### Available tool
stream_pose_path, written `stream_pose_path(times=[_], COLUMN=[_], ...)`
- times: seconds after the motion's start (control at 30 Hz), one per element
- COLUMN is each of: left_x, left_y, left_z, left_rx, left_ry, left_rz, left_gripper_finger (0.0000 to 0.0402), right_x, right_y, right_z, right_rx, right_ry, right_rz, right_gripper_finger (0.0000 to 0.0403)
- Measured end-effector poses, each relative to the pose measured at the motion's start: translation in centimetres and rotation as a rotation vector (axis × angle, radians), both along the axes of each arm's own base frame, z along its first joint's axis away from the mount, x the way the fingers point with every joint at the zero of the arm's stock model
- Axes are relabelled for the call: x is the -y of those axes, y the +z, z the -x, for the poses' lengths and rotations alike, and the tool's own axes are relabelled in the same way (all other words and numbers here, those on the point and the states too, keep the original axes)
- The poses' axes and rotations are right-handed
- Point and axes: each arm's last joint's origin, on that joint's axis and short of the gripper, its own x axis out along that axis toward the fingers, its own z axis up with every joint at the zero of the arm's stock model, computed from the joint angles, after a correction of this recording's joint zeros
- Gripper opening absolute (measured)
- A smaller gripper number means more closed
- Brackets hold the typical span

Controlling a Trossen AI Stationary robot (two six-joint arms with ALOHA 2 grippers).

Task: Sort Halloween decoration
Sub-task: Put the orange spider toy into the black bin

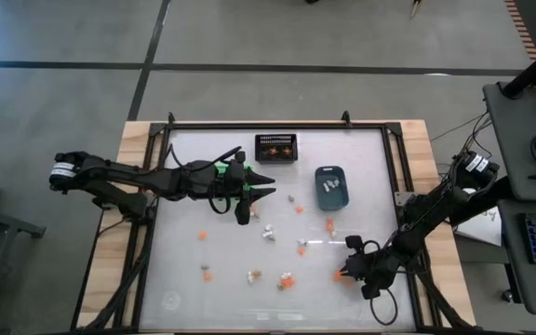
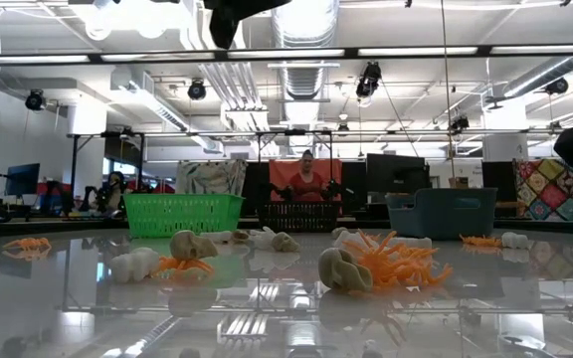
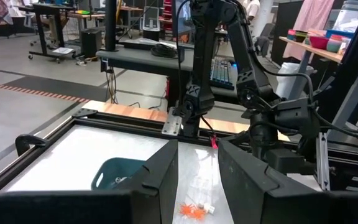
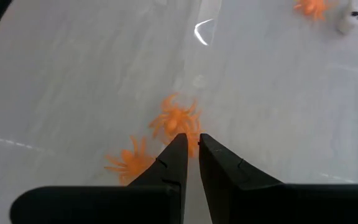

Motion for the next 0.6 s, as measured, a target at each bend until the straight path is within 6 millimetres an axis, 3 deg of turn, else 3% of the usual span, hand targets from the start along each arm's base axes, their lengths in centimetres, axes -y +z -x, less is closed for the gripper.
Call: stream_pose_path(times=[0.6], left_x=[0.0], left_y=[0.0], left_z=[0.0], left_rx=[0.0], left_ry=[0.0], left_rz=[0.0], left_gripper_finger=[0.0098], right_x=[0.58], right_y=[-0.04], right_z=[-0.08], right_rx=[0.076], right_ry=[-0.097], right_rz=[0.077], right_gripper_finger=[0.0031])
